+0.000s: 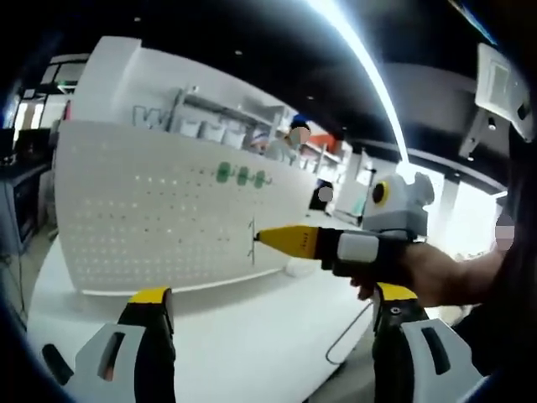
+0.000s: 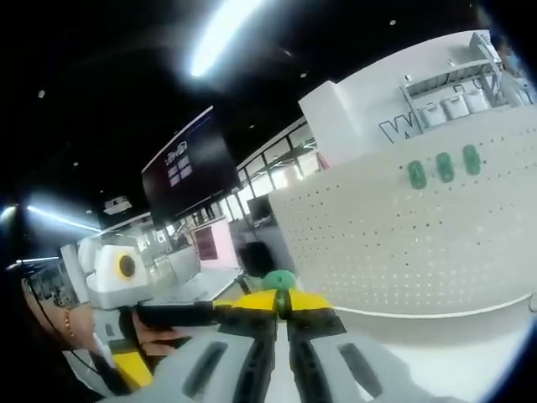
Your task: Insert the hook assembly into the mounting plate slot until the hook locks in place.
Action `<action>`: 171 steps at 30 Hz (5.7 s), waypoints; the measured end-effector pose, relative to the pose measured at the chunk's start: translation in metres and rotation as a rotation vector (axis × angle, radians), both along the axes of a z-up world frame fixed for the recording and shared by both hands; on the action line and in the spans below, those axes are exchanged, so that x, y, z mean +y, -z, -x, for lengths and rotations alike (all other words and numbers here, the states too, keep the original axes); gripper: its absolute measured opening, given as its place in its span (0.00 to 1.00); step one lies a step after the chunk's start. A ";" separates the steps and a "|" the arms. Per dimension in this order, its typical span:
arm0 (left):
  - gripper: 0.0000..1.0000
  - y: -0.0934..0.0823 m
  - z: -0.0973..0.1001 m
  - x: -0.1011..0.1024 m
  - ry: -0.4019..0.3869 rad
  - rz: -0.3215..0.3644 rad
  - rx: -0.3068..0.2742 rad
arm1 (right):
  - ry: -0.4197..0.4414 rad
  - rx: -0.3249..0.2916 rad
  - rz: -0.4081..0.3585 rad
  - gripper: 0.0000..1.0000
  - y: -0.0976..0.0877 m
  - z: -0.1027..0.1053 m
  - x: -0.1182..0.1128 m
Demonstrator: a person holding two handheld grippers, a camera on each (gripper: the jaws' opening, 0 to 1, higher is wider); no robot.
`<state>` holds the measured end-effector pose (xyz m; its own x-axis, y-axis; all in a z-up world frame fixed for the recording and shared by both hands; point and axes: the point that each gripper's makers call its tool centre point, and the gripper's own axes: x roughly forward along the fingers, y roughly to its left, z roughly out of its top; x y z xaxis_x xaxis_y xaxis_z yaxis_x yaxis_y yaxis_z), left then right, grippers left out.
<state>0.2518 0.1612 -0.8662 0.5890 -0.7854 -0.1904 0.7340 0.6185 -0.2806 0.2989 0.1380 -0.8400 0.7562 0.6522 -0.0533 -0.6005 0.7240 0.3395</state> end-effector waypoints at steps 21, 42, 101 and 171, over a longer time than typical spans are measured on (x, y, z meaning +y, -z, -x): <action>0.99 0.005 -0.009 0.013 -0.042 -0.018 0.011 | 0.144 -0.071 0.023 0.00 -0.021 -0.058 -0.053; 0.98 0.013 -0.016 0.032 -0.093 -0.024 0.032 | 0.324 -0.116 0.046 0.00 -0.035 -0.106 -0.123; 0.93 0.023 -0.039 0.057 -0.178 -0.034 0.068 | 0.675 -0.162 0.082 0.00 -0.040 -0.185 -0.272; 0.87 0.035 -0.037 0.057 -0.186 -0.032 0.099 | 0.743 -0.373 0.177 0.00 -0.043 -0.183 -0.272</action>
